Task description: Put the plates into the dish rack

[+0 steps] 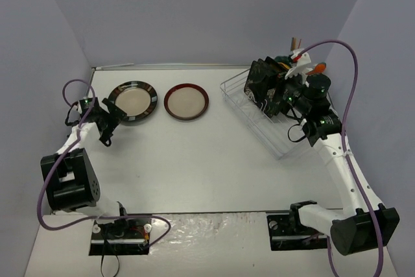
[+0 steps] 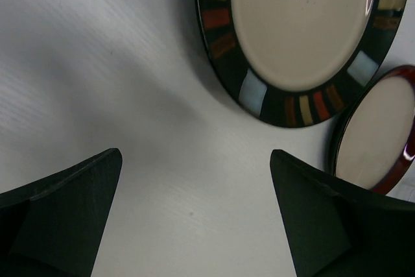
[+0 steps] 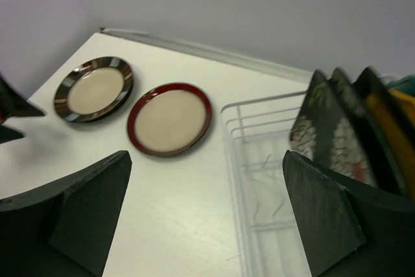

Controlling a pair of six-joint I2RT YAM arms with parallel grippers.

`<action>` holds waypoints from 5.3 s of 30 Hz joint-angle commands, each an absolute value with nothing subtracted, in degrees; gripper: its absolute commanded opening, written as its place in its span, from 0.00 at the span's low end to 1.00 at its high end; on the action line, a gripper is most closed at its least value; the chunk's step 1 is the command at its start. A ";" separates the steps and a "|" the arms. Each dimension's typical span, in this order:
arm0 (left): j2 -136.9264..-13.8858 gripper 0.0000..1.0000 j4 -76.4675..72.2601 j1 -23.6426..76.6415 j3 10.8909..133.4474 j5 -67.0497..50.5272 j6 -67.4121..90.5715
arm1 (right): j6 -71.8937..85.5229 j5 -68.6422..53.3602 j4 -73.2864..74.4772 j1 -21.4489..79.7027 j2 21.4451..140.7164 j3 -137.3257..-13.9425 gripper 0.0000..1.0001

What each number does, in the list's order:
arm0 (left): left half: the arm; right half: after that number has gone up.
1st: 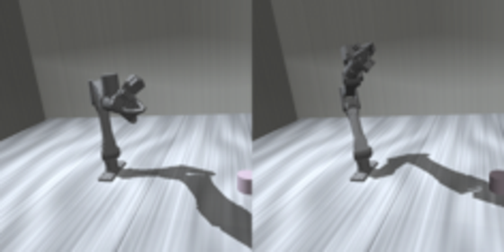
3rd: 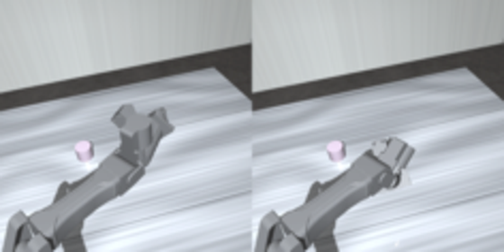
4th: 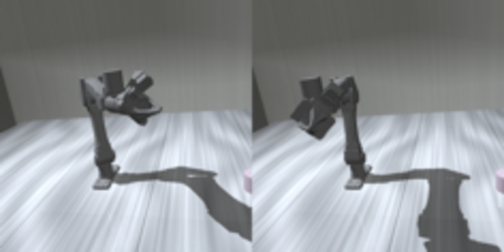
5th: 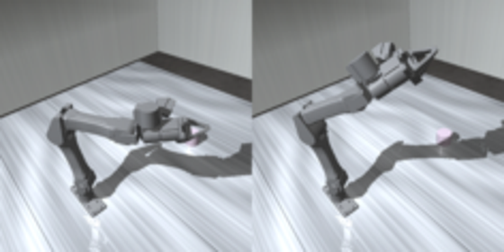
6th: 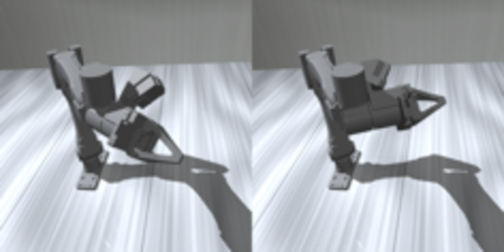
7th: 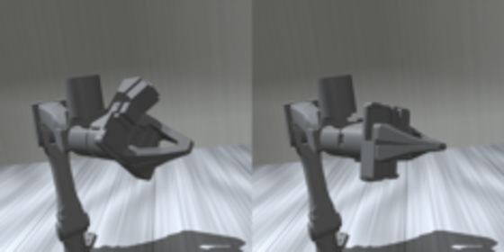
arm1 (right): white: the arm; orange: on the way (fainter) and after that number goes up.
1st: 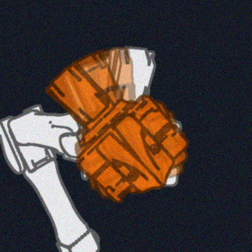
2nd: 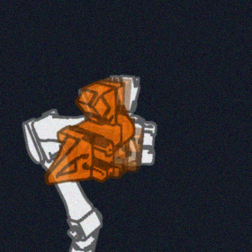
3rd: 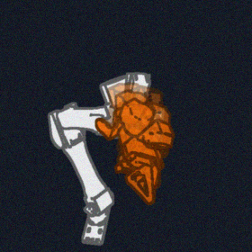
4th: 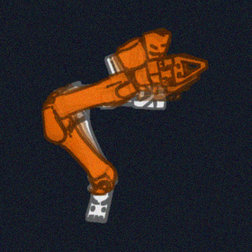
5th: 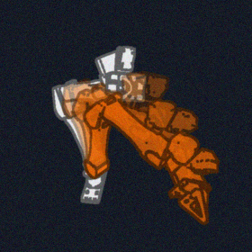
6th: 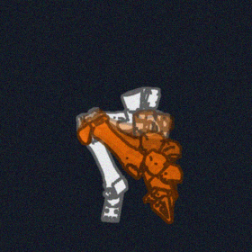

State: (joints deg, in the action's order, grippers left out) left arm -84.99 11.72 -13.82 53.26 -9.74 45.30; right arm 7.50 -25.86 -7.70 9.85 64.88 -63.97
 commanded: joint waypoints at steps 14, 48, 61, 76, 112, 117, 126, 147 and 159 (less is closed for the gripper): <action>-108.42 0.74 -4.63 -17.83 70.39 -17.13 45.35 | 15.12 -36.30 -18.72 12.38 63.10 -58.53 1.00; -84.76 0.00 1.19 -17.89 42.30 -22.29 49.18 | 16.61 -34.80 -17.46 17.12 60.87 -55.41 1.00; -73.38 0.00 6.92 -17.93 47.18 -24.45 49.59 | 17.23 -31.46 -16.70 23.73 60.73 -55.02 1.00; -64.59 0.00 -5.80 -17.93 46.20 -31.93 58.32 | 28.23 -29.63 -22.48 28.68 67.22 -55.78 1.00; -54.39 0.00 -27.83 -9.92 39.24 -47.46 76.46 | 45.91 -25.40 -30.17 36.44 99.95 -77.13 0.81; -54.02 0.00 -28.44 -9.06 38.80 -47.72 76.18 | 47.01 -26.00 -31.67 36.38 100.32 -76.57 0.62; -53.88 0.00 -25.23 -8.88 38.41 -47.63 73.04 | 45.53 -24.35 -31.99 35.07 96.50 -74.09 0.03; -57.25 0.97 28.13 -8.00 55.37 -22.32 33.44 | -0.10 -15.90 -5.24 20.09 78.93 -82.54 0.00; -60.08 0.97 31.00 -8.00 52.24 -6.62 23.05 | -32.57 4.73 -3.48 17.77 79.28 -84.02 0.00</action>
